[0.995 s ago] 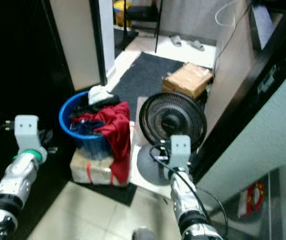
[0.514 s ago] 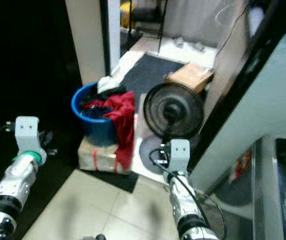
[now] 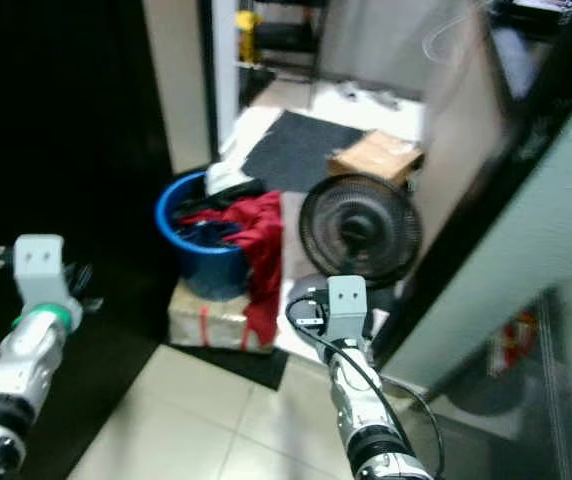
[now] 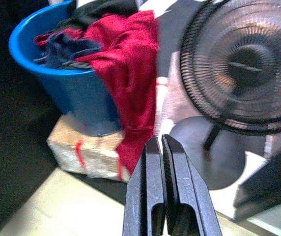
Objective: Clothes washing
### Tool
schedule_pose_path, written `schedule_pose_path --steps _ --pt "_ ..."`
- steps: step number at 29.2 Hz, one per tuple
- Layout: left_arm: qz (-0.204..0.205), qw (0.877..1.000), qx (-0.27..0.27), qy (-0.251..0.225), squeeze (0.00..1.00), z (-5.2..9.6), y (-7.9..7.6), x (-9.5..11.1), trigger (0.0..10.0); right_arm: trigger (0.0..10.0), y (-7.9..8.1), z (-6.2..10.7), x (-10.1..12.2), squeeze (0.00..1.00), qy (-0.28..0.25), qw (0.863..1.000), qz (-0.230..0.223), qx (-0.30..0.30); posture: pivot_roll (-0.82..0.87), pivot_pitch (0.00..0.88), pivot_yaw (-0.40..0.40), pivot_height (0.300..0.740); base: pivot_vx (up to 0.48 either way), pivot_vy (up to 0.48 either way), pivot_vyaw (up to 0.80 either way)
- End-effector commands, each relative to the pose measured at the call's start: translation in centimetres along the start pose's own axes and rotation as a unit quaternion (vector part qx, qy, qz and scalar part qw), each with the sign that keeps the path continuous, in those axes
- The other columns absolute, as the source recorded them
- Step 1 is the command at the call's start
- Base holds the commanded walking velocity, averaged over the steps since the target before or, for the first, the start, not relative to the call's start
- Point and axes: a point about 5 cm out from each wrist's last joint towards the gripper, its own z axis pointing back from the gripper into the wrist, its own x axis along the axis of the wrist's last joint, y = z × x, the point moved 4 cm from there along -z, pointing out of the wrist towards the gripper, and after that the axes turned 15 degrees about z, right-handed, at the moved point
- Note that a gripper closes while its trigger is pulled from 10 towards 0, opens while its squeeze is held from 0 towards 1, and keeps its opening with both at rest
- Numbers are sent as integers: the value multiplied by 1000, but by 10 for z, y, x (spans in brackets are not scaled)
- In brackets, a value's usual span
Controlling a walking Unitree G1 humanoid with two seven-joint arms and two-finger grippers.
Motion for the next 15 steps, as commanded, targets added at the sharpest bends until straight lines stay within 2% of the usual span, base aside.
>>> schedule_pose_path --steps 1,14,15 --pt "0 1000 1 14 0 3 1 -10 10000 10000 -6 2 -6 0 12 1000 -4 -10 -29 46 22 740 442 0 0" --pt "1 1000 1 14 0 3 1 -9 10000 10000 -6 2 -9 0 18 1000 -16 -12 -29 48 24 740 421 0 0" --pt "1 1000 1 15 0 3 1 -10 10000 10000 -7 3 -9 0 19 1000 -21 -12 -31 49 26 740 412 0 -788"
